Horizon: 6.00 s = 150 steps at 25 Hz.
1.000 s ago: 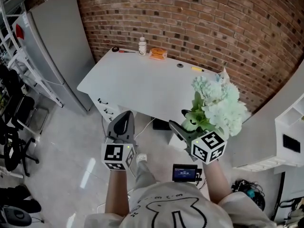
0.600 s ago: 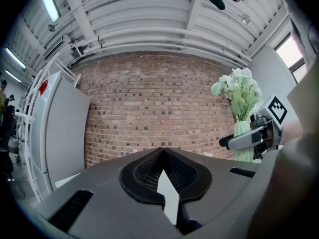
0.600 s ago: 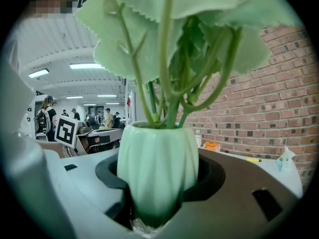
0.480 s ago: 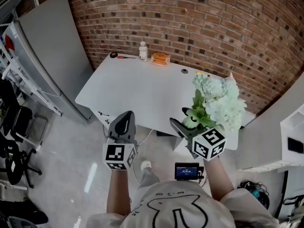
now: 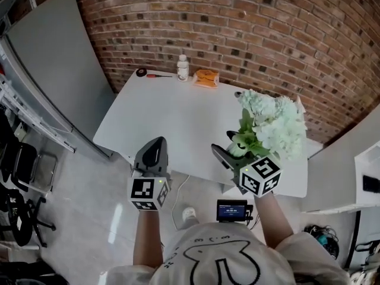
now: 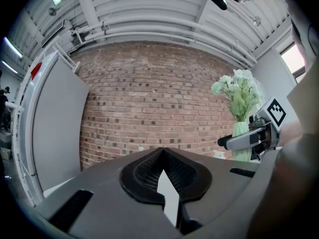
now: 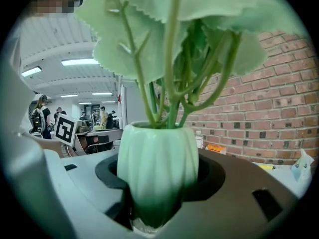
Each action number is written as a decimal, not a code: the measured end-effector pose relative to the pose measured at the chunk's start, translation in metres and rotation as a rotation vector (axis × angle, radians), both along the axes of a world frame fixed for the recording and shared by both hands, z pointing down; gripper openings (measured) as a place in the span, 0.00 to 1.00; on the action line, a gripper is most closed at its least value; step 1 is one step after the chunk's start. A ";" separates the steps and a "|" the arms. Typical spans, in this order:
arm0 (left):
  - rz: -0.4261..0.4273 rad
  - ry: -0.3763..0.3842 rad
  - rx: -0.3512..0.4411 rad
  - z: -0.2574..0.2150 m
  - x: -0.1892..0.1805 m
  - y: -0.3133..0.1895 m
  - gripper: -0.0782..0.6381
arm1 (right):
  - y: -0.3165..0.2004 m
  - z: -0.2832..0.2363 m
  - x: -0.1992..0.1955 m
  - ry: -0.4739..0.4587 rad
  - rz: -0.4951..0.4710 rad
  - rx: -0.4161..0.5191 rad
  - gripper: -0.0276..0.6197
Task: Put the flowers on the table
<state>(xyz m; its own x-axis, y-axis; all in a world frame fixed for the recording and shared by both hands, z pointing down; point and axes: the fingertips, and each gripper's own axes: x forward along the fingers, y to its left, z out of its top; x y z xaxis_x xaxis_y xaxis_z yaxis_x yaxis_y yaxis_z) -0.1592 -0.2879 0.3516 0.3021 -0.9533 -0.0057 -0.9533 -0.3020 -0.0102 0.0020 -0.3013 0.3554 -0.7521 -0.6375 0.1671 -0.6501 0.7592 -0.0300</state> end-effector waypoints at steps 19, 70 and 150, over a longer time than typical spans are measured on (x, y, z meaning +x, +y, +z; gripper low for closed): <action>0.064 0.015 -0.034 0.033 -0.039 -0.105 0.12 | -0.121 0.040 -0.053 0.043 0.041 0.029 0.46; 0.024 -0.005 -0.105 0.114 -0.021 -0.210 0.12 | -0.266 0.216 -0.059 0.150 0.076 0.030 0.46; 0.115 -0.005 -0.105 0.111 0.022 -0.133 0.12 | -0.182 0.238 0.035 0.099 0.385 -0.162 0.49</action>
<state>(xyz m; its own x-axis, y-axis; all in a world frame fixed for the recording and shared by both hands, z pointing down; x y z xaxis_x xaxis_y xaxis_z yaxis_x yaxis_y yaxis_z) -0.1370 -0.4214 0.4625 0.4088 -0.9078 0.0940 -0.9125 -0.4085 0.0231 0.0367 -0.4831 0.5930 -0.4395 -0.8282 0.3477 -0.8911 0.4508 -0.0526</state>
